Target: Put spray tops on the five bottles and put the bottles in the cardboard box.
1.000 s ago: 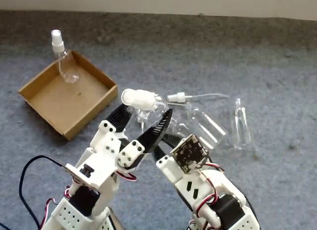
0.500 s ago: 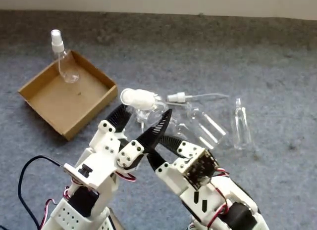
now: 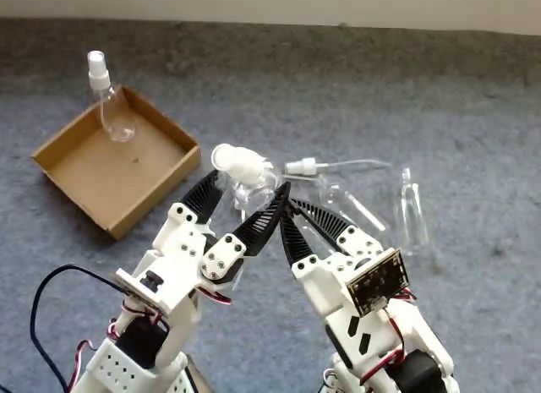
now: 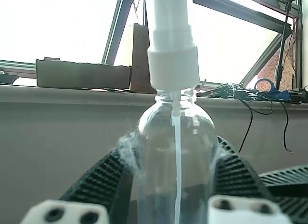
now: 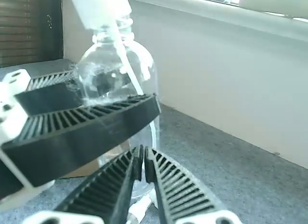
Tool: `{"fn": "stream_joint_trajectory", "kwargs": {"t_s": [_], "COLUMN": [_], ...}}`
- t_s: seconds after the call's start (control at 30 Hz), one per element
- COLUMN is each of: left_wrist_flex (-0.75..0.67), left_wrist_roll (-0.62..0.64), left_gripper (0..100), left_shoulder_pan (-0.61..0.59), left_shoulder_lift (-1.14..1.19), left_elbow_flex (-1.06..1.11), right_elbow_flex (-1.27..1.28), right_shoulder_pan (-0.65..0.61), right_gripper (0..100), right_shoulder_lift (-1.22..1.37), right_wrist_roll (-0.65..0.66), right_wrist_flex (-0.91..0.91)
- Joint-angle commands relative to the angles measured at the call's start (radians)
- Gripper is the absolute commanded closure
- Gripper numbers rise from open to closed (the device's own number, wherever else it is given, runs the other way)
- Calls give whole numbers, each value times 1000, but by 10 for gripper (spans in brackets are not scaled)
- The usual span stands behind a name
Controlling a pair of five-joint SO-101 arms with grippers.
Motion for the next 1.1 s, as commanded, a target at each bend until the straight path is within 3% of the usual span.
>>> {"fn": "stream_joint_trajectory", "kwargs": {"t_s": [0.0,0.23,0.37,0.53,0.6,0.97,1.07], "left_wrist_flex": [-55,-114,-110,-107,-107,-80,-49], "left_wrist_roll": [-3,-3,5,178,187,193,195], "left_gripper": [962,962,962,962,962,962,962], "left_shoulder_pan": [8,8,10,44,58,58,59], "left_shoulder_lift": [-12,-10,-12,-10,-10,-10,-10], "left_elbow_flex": [19,19,21,21,21,21,21], "right_elbow_flex": [-61,-62,-48,-15,-10,90,127], "right_shoulder_pan": [-22,-208,-236,-236,-234,64,145], "right_gripper": [993,993,993,993,993,993,993], "right_shoulder_lift": [4,4,4,4,4,4,4], "right_wrist_roll": [2,0,0,6,6,9,9], "right_wrist_flex": [-28,59,56,56,56,50,-27]}}
